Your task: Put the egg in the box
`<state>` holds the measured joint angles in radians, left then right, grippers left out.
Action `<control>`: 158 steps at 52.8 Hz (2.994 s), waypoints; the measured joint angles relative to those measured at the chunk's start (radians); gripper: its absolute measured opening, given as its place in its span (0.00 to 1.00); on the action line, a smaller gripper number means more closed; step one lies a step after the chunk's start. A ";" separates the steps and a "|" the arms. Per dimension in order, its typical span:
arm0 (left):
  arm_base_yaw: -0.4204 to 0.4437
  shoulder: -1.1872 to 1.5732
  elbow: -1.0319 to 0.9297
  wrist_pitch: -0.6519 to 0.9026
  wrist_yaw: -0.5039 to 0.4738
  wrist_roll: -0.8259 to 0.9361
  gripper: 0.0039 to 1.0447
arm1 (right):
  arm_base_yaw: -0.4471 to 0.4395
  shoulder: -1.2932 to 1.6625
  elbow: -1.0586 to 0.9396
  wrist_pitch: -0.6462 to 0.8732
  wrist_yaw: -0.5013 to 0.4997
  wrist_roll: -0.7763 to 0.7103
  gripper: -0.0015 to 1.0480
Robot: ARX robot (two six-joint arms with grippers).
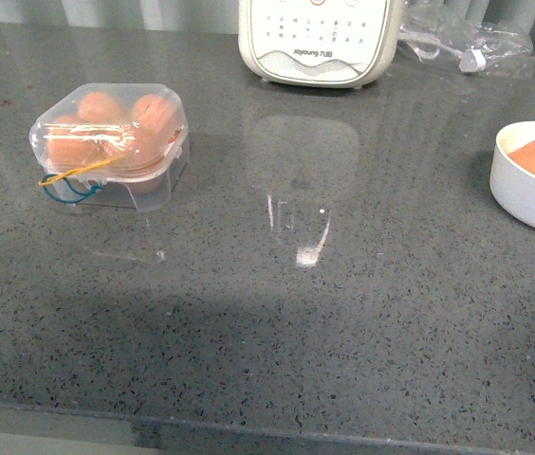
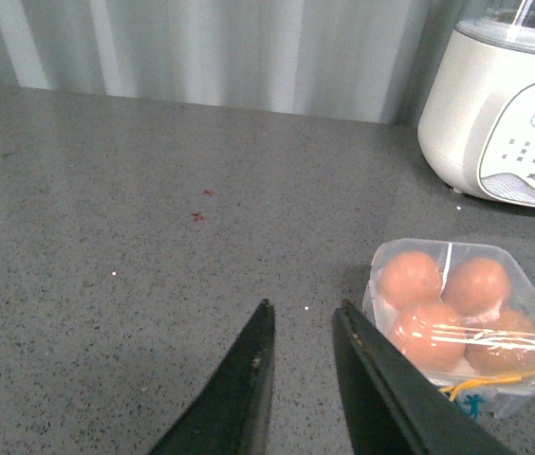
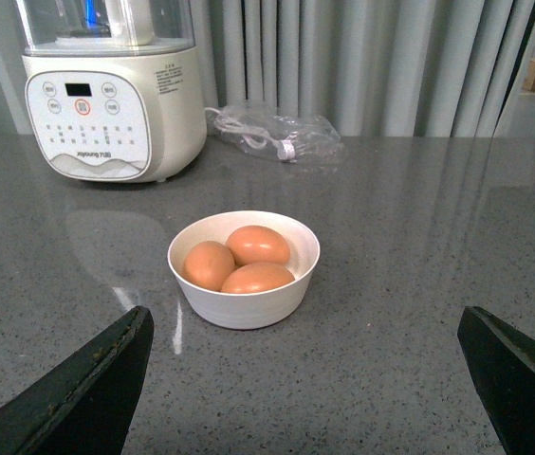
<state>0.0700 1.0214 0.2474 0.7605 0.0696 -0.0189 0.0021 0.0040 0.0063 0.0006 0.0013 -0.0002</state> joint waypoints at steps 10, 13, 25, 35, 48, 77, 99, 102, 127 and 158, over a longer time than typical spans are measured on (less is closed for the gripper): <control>-0.066 -0.098 -0.075 -0.014 -0.067 0.008 0.03 | 0.000 0.000 0.000 0.000 0.000 0.000 0.93; -0.068 -0.127 -0.093 -0.025 -0.067 0.011 0.03 | 0.000 0.000 0.000 0.000 0.000 0.000 0.93; -0.068 -0.270 -0.162 -0.102 -0.070 0.011 0.03 | 0.000 0.000 0.000 0.000 0.000 0.000 0.93; -0.068 -0.366 -0.190 -0.169 -0.070 0.011 0.03 | 0.000 0.000 0.000 0.000 0.000 0.000 0.93; -0.068 -0.451 -0.219 -0.200 -0.070 0.012 0.03 | 0.000 0.000 0.000 0.000 0.000 0.000 0.93; -0.068 -0.732 -0.220 -0.468 -0.070 0.012 0.03 | 0.000 0.000 0.000 0.000 0.000 0.000 0.93; -0.068 -0.904 -0.220 -0.657 -0.071 0.012 0.03 | 0.000 0.000 0.000 0.000 0.000 0.000 0.93; -0.068 -0.969 -0.220 -0.739 -0.071 0.013 0.03 | 0.000 0.000 0.000 0.000 0.000 0.000 0.93; -0.068 -1.018 -0.220 -0.760 -0.070 0.014 0.47 | 0.000 0.000 0.000 0.000 0.000 0.000 0.93; -0.068 -1.018 -0.220 -0.760 -0.070 0.015 0.94 | 0.000 0.000 0.000 0.000 0.000 0.000 0.93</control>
<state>0.0017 0.0032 0.0277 0.0006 -0.0006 -0.0040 0.0021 0.0040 0.0063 0.0006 0.0013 -0.0002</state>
